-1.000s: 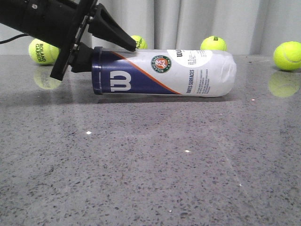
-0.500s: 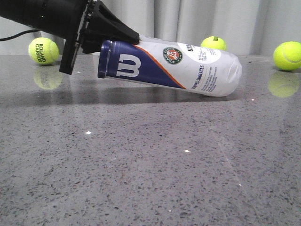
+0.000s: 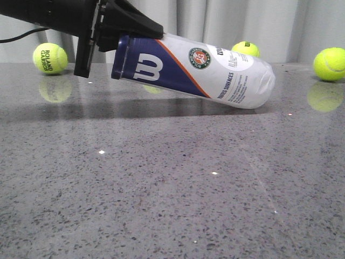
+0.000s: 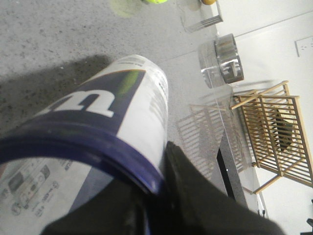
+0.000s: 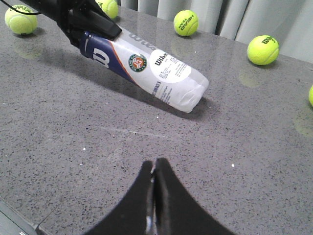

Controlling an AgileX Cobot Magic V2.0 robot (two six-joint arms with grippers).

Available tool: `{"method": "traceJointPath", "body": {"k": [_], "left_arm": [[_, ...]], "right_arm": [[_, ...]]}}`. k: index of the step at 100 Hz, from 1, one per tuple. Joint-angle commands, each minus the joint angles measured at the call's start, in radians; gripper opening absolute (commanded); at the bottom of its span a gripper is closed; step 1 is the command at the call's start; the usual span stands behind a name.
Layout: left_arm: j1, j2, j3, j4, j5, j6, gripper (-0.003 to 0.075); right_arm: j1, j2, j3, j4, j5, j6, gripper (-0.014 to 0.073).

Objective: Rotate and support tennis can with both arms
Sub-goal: 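Lift the lid end with the left gripper, swinging the can upright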

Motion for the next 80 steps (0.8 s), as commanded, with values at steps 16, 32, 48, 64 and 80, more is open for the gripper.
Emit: {"method": "traceJointPath", "body": {"k": [16, 32, 48, 64, 80], "left_arm": [[-0.002, -0.105, -0.141, -0.038, 0.071, 0.003, -0.002], [-0.002, -0.136, -0.294, 0.18, 0.069, -0.136, -0.002], [-0.004, -0.147, -0.462, 0.452, 0.108, -0.306, -0.002], [-0.006, -0.147, -0.608, 0.662, 0.187, -0.431, -0.002], [-0.051, -0.171, -0.677, 0.924, 0.187, -0.552, -0.002]], "right_arm": [[-0.001, 0.011, -0.02, -0.008, -0.079, 0.0, -0.0067], [-0.001, 0.011, -0.02, -0.008, -0.079, 0.0, -0.0067], [-0.001, 0.011, -0.02, -0.008, -0.079, 0.0, -0.0067], [-0.001, 0.011, -0.02, -0.008, -0.079, 0.0, -0.0067], [-0.001, 0.011, -0.02, -0.008, -0.079, 0.0, -0.0067]]}}
